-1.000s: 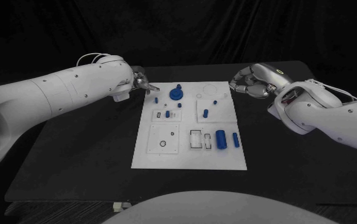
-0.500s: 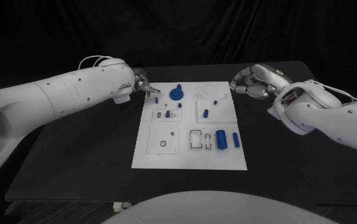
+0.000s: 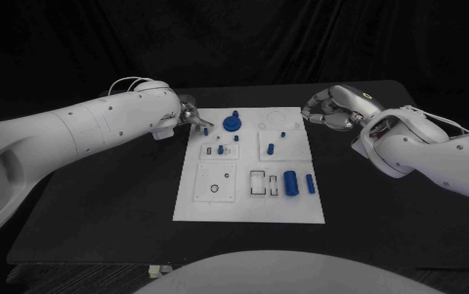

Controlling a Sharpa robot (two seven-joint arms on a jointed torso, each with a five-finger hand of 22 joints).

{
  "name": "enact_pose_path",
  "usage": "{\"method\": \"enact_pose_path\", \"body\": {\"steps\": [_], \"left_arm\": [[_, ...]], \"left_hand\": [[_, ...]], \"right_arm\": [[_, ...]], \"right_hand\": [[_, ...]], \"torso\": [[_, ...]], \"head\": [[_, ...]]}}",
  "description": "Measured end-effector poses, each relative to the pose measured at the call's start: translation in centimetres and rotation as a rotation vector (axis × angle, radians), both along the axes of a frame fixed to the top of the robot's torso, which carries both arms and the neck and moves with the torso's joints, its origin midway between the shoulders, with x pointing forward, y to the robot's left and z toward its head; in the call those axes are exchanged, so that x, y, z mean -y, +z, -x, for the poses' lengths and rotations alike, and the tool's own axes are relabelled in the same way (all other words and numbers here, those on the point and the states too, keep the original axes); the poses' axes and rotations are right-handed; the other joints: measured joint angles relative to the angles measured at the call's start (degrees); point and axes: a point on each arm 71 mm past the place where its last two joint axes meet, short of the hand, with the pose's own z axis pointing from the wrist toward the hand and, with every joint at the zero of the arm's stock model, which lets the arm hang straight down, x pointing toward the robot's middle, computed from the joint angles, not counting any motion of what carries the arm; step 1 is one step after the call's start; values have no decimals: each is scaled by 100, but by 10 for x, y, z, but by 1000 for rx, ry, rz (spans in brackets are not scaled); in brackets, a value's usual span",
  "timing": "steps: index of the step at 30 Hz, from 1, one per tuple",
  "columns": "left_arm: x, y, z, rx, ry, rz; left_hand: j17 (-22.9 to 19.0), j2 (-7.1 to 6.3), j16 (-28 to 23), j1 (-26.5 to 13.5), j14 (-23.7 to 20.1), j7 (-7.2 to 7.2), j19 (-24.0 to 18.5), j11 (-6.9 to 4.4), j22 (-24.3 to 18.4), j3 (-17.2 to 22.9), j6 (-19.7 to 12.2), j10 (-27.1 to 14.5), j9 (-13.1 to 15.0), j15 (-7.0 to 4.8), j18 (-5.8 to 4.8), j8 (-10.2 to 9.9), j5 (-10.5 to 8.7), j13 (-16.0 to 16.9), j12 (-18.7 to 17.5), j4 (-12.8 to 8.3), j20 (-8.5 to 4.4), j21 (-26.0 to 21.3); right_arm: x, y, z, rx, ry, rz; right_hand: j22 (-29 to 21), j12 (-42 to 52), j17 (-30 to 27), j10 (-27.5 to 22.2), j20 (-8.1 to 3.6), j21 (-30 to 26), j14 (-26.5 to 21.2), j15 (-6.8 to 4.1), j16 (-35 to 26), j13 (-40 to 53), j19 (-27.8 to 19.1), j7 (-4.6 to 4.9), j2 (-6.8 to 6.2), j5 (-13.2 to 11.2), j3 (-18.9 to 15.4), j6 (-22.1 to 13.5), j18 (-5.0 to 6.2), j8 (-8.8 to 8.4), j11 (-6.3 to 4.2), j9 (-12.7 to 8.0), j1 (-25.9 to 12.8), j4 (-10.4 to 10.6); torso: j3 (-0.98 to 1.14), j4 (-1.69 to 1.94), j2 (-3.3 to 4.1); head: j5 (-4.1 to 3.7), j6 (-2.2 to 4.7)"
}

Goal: Assemble the parts on the task board

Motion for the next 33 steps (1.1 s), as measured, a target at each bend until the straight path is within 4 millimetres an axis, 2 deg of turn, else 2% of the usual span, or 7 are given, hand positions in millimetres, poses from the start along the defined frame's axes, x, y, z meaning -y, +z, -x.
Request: {"method": "enact_pose_path", "body": {"steps": [10, 14, 18, 20, 24, 28, 33], "left_arm": [[1, -4, 1, -15, -6, -4], [2, -4, 1, -18, -8, -5], [3, -5, 1, -22, -10, -7], [3, -5, 1, -25, -12, -7], [4, -6, 1, -29, -14, -9], [4, -6, 1, -33, -16, -10], [3, -6, 1, -36, -17, -11]], "left_hand": [[0, 38, 0, 38, 21, 21, 0, 20, 0, 0, 20, -20, -60, 20, 0, -75, 0, 0, 0, 0, 0, -37], [-1, 69, 0, 69, 20, 21, 3, 20, 0, 33, 20, -20, -91, 20, 0, -125, 84, 0, 0, -33, 3, -38], [-1, 132, 0, 133, 21, 20, 21, 20, 0, 72, 62, -20, -130, 20, 0, -168, 207, 0, 0, -104, 21, -59], [-1, 114, 0, 167, 21, 20, 0, 20, 0, 90, 62, -20, -144, 20, 0, -213, 279, 0, 0, -126, 41, -59], [-1, 161, 0, 300, 21, 9, 0, 20, 0, 160, 73, -20, -182, 20, 0, -257, 503, 0, 0, -240, 41, -88], [-1, 158, 0, 375, 21, -1, 0, 20, 0, 210, 83, -20, -196, 20, 0, -301, 611, 0, 0, -290, 41, -88], [-2, 160, 0, 495, 21, -1, 0, 20, 0, 312, 83, -20, -233, 20, 0, -377, 928, 0, 0, -391, 41, -110]], "right_arm": [[0, -1, 0, -2, -1, 1], [1, -1, 0, -3, -1, 1], [1, -1, 0, -3, -1, 1], [1, -1, 1, -3, -1, 1], [1, -1, 1, -4, -1, 1], [1, -1, 1, -4, -1, 2], [1, -1, 1, -5, -1, 2]], "right_hand": [[0, 2, 0, -1, 0, 0, -1, 1, 0, 0, 0, 0, 3, 0, 0, 0, 0, 0, 1, 0, 3, 0], [0, 0, 0, 3, 0, -21, -1, 1, 0, -1, 0, 0, 11, 0, 10, 0, 0, 0, -3, 0, 11, 10], [1, -21, 0, 13, 0, -24, -1, 1, 0, -1, 0, 0, 12, 0, 16, 0, 0, 0, -13, 0, 12, 16], [3, -21, 0, 13, 0, -24, -1, 1, 0, -1, 0, 0, 12, 0, 16, 0, 1, 0, -13, 0, 12, 16], [4, -21, 0, 13, 0, -24, -2, 2, 0, -1, 0, 0, 18, 0, 16, 0, 0, 0, -13, 1, 19, 16], [4, -20, 0, 13, 0, -24, -2, 2, 0, -1, 0, 0, 19, 0, 16, 0, 0, 0, -13, 1, 19, 16], [4, -20, 0, 12, 0, -24, -2, 2, 0, -1, 0, 0, 19, 0, 16, 0, 0, 0, -12, 1, 20, 16]], "torso": [[1, -2, 0], [2, -3, 0], [3, -4, 0], [3, -4, 0], [3, -4, 0], [3, -3, 0], [3, -1, 1]], "head": [[-19, 0], [-25, 0], [-25, 0], [-29, 0], [-43, 0], [-49, 0], [-49, 0]]}}
